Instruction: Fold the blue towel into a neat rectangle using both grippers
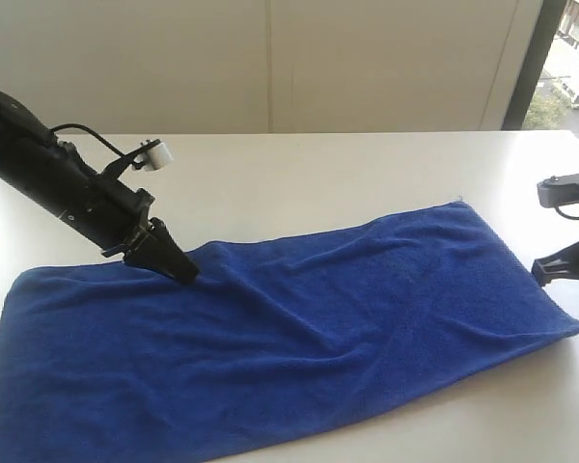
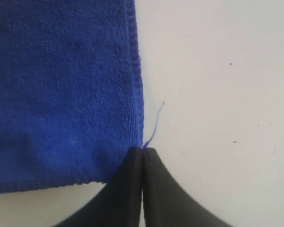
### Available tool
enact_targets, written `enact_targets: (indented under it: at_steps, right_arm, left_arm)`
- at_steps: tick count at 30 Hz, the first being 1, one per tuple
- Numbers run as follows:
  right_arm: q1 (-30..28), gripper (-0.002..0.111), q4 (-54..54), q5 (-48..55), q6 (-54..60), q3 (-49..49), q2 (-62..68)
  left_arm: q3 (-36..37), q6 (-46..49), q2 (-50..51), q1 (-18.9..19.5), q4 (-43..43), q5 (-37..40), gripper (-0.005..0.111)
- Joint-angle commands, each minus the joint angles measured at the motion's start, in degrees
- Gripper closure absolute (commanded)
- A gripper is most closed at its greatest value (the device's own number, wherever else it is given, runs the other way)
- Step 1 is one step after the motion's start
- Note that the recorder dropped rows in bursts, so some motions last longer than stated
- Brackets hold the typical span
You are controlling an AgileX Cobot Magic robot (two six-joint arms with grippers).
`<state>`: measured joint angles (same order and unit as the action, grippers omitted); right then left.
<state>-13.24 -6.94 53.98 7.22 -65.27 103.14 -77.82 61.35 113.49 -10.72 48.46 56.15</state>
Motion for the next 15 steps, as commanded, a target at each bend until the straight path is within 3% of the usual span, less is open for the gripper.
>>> enact_targets:
  at_steps: [1, 8, 15]
  right_arm:
    - [-0.6, 0.102, -2.6, -0.9, -1.5, 0.8, -0.6]
    - [-0.6, 0.059, -5.1, 1.1, -3.4, 0.8, -0.9]
    - [-0.6, 0.056, -5.5, -4.1, -4.6, 0.8, -8.0]
  left_arm:
    - [0.1, 0.3, -0.1, -0.2, 0.7, 1.3, 0.107]
    - [0.1, -0.8, -0.4, -0.2, -0.6, 0.0, 0.107]
    - [0.1, -17.7, -6.4, -0.2, -20.4, -13.8, 0.107]
